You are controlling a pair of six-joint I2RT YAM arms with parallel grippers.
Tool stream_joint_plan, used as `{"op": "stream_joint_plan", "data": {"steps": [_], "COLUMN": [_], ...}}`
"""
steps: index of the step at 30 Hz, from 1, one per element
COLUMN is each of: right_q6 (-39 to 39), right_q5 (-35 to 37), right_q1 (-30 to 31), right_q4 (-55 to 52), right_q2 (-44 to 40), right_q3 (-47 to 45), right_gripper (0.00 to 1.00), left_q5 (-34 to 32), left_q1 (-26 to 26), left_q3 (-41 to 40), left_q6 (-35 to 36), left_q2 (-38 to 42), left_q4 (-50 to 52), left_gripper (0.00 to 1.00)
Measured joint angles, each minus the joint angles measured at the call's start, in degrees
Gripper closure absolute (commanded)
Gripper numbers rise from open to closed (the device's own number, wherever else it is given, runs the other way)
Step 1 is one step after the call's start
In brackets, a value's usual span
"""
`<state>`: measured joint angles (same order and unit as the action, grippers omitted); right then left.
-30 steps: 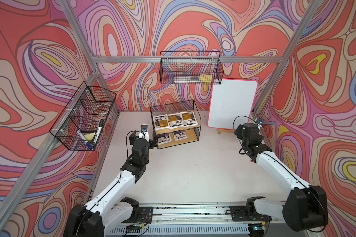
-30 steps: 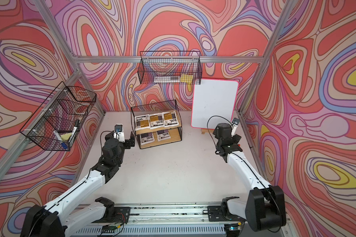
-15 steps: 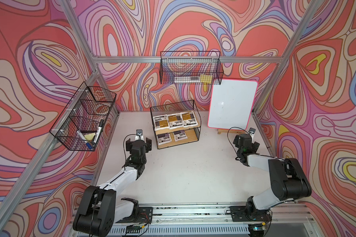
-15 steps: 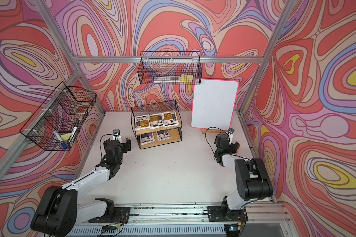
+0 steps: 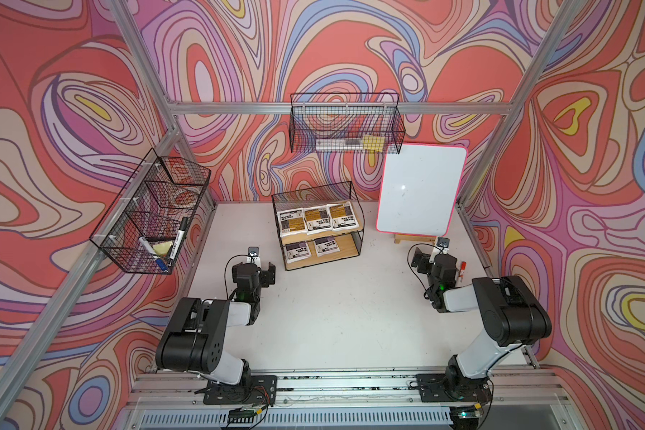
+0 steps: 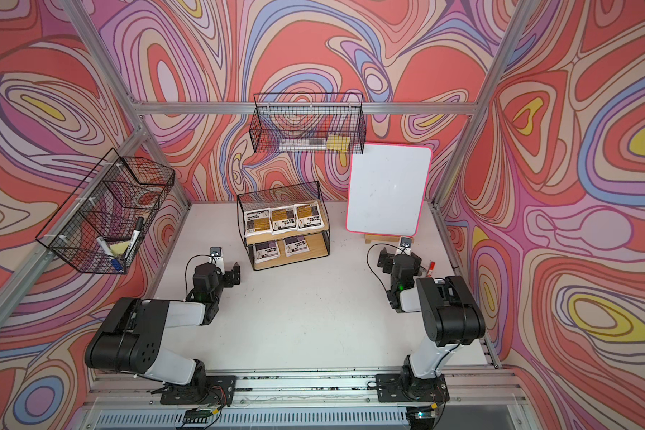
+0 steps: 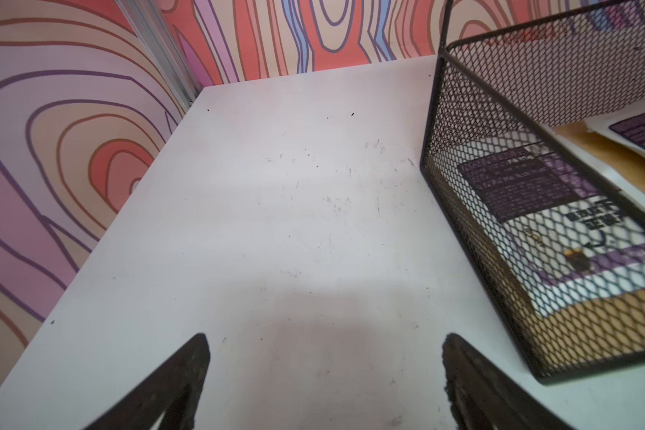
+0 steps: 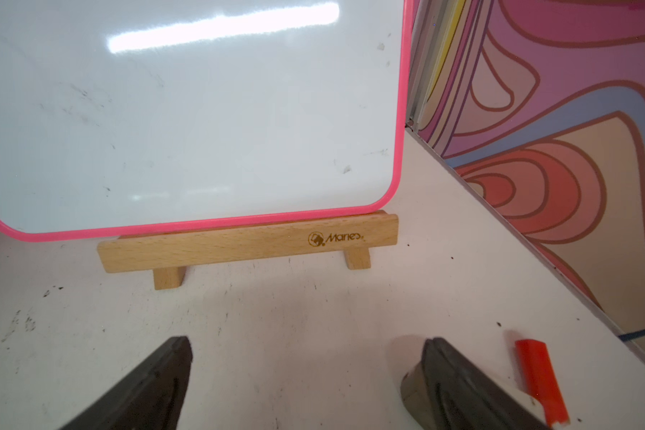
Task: Place the bagged coffee beans on the shelf by color
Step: Reset both arms
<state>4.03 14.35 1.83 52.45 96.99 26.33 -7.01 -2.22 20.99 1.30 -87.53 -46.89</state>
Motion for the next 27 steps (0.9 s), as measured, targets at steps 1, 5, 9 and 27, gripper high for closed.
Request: {"op": "stream_joint_plan", "data": {"steps": [1, 5, 9, 27], "right_q6": [-0.07, -0.35, -0.44, -0.57], "right_q5": [-0.31, -0.87, -0.98, -1.4], "right_q1": [0.0, 0.0, 0.0, 0.0], "right_q4": [0.31, 1.2, 1.86, 2.21], "right_q2": [0.0, 0.0, 0.0, 0.0], "right_q3": [0.0, 0.0, 0.0, 0.0], "right_gripper": [0.02, 0.02, 0.02, 0.02], "left_q5": [1.81, 9.25, 11.06, 9.79], "left_q1": [1.03, 3.19, 2.95, 2.95], "left_q3": [0.17, -0.24, 0.11, 0.46], "left_q6": [-0.35, -0.59, -1.33, -2.23], "left_q2": [-0.13, -0.24, -0.28, -0.28], "left_q4": [-0.31, -2.32, -1.7, -1.9], "left_gripper": [0.01, 0.01, 0.01, 0.01]}}
